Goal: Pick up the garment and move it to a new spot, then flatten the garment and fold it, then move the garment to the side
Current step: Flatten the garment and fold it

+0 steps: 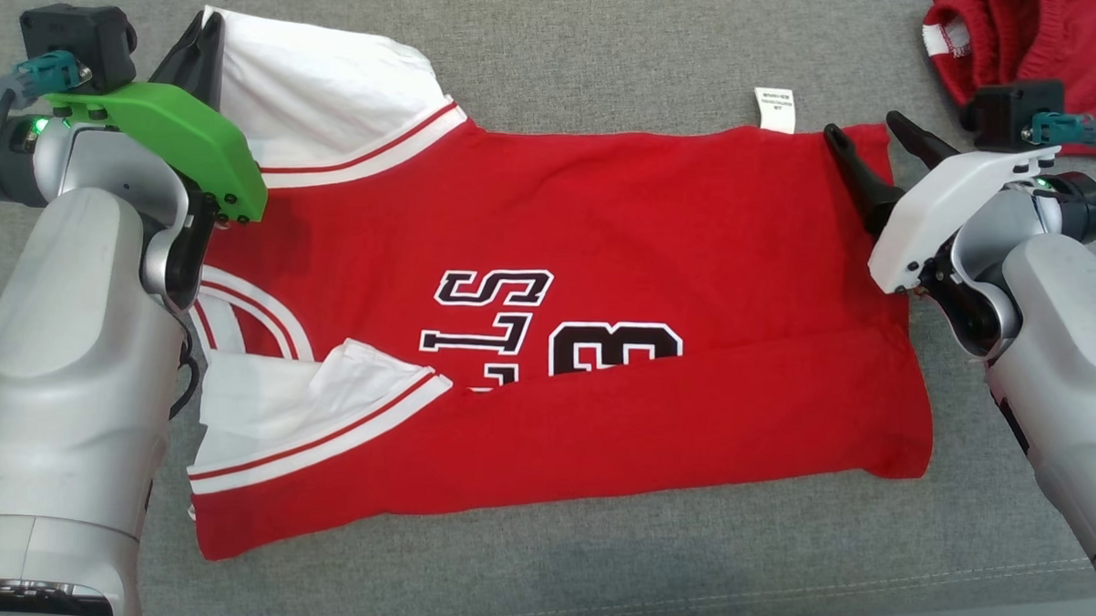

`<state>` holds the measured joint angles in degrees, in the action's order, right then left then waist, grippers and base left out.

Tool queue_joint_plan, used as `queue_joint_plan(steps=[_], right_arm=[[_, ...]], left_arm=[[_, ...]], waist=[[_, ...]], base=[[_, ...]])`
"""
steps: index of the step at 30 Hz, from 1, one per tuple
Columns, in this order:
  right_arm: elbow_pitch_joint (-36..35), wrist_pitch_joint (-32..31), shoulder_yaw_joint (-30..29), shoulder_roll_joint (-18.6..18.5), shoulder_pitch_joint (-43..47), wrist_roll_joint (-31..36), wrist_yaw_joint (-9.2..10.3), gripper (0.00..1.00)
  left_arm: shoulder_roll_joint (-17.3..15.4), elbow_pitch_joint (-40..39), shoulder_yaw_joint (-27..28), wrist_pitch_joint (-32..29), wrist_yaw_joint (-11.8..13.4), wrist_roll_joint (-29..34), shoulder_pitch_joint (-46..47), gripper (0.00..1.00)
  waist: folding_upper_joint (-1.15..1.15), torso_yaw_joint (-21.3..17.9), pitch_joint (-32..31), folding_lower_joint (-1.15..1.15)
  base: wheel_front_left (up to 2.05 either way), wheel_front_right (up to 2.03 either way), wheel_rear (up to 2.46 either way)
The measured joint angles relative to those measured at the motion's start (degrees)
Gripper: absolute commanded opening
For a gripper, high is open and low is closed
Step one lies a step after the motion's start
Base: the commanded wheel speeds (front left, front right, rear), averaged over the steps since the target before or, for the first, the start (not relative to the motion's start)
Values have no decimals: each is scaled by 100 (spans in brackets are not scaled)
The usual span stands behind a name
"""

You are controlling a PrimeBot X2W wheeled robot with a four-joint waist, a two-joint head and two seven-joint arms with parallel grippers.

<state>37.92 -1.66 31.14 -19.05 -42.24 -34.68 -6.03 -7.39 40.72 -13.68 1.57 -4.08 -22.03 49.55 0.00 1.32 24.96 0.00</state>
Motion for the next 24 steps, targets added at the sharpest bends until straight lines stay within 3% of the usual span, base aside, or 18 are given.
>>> queue_joint_plan(steps=[5,6,7,12,15,24], right_arm=[[154,-58,21,52,-83,-4,-3,89],[197,-86,29,68,-84,-19,-8,73],[237,-99,34,81,-85,-30,-20,49],[388,-99,37,124,-199,-100,-49,31],[407,-23,38,141,-223,-112,-51,0],[405,582,53,265,-226,-110,-54,0]], left_arm=[[0,18,0,29,-3,-11,0,0],[0,18,0,32,-5,-46,0,0],[-1,20,1,33,-21,-57,0,0],[-38,53,5,49,-44,-57,1,0],[-58,49,59,112,-48,-122,1,0],[-78,-78,245,581,-102,-277,-268,0]], waist=[[0,-22,13,0],[0,-25,19,0],[0,-26,25,0],[0,-23,58,0],[0,-20,62,0],[0,-53,-75,0]], base=[[0,0,0],[0,0,0],[0,0,0],[0,0,0],[0,0,0],[0,0,0]])
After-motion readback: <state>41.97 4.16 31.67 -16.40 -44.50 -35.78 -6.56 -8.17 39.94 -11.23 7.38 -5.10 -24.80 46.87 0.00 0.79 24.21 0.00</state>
